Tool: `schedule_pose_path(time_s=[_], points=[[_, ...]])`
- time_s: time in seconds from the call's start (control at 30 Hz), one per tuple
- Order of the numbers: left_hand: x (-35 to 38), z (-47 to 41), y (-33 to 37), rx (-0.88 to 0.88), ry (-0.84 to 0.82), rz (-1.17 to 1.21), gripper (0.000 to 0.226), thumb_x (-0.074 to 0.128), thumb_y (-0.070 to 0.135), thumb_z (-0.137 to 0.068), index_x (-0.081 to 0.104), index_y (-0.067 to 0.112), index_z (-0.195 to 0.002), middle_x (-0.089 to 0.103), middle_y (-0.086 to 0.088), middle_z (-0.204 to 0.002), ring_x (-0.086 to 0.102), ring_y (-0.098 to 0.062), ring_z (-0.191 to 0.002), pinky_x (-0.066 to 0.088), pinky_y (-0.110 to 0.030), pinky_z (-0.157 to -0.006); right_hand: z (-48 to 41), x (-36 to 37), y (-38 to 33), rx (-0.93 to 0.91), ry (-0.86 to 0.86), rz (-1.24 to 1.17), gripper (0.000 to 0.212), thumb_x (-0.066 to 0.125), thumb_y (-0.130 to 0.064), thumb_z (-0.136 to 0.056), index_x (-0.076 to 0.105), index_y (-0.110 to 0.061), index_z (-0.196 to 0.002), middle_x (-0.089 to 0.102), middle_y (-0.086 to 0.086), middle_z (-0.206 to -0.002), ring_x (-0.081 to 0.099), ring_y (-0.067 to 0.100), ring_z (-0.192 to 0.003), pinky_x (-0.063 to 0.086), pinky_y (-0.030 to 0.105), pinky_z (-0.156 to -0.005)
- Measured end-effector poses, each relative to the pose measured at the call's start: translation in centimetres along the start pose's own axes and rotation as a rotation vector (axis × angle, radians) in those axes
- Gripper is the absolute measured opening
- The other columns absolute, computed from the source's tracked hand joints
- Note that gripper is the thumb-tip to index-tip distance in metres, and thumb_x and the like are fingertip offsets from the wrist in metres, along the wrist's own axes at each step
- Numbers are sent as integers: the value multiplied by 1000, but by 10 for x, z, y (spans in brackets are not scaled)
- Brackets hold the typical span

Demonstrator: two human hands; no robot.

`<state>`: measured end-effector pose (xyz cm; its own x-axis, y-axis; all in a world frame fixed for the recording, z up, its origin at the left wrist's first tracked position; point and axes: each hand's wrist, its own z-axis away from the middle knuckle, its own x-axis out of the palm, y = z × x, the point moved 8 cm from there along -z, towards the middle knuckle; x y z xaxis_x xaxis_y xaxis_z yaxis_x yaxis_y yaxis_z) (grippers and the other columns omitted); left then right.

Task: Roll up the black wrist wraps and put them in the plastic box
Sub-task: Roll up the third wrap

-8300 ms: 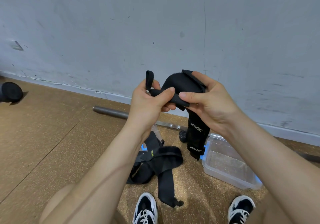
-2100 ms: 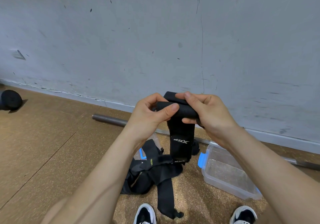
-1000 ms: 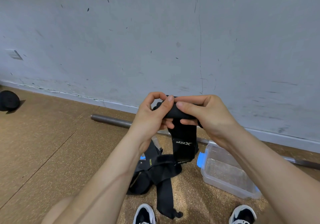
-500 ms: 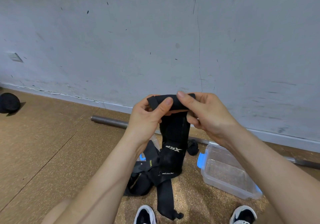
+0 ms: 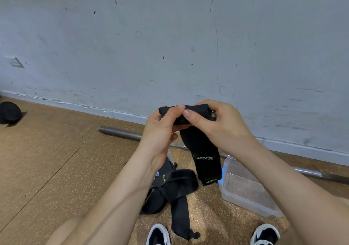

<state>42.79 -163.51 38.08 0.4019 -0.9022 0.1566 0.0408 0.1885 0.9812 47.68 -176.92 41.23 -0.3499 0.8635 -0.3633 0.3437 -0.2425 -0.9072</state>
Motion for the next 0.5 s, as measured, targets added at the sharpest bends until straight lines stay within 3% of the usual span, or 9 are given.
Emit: schedule_pose_path(time_s=[0.2,0.37,0.5], points=[[0,0,-3,-49,-14,34,12,61,27,-93,62,23,-82,69,10,-72,64,-4,-60,34,-29,-64,3,4,0,33,-41,101,34,63,-57,-85,69,-24,-86,71,-5,-77,67,9,-73,57,41,-73],[-7,-2,-4,-76,44,64,8,65,28,-91,62,21,-89,68,8,-72,57,-4,-57,39,-25,-64,8,12,-4,5,-12,242,32,66,-54,-84,60,-28,-101,69,-10,-84,65,10,-83,54,37,-76],[-8,-2,-4,-76,81,48,12,67,25,-90,61,21,-80,62,9,-63,53,-4,-50,38,-25,-63,7,15,1,46,-18,188,33,66,-56,-83,60,-28,-101,72,-8,-80,69,8,-80,56,36,-73]])
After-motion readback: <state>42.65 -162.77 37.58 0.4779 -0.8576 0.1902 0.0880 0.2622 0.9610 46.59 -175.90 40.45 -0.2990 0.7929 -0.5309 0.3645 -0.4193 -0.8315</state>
